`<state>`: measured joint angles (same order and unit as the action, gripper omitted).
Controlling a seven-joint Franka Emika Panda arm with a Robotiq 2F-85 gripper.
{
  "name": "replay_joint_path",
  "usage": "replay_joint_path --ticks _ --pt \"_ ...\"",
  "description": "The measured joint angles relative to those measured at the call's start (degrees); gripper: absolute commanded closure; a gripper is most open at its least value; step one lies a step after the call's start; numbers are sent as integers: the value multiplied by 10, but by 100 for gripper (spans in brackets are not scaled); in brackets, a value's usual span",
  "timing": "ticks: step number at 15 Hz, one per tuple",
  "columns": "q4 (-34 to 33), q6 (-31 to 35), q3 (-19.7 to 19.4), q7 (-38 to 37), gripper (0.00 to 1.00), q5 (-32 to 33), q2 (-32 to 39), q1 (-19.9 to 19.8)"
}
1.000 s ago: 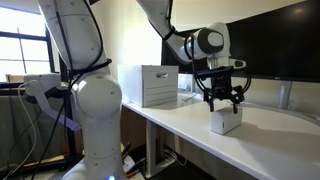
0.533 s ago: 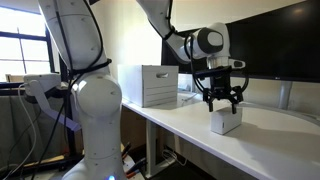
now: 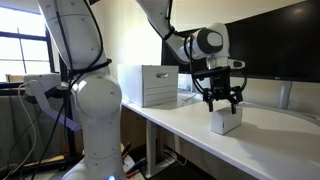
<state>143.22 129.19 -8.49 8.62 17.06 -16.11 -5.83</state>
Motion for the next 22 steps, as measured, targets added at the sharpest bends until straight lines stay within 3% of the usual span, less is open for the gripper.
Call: replay_joint_path --ticks 4,9,11,14,17,22 --pt "62 50 -18 -1 0 28 -25 -31" --pt "155 86 -71 44 0 92 -142 -112" --pt "161 85 -78 69 0 93 -184 -122" --pt "155 83 -69 86 0 88 -230 -109" --pt "156 82 -42 86 0 74 -268 -72" --pt "119 91 49 14 0 21 -237 11"
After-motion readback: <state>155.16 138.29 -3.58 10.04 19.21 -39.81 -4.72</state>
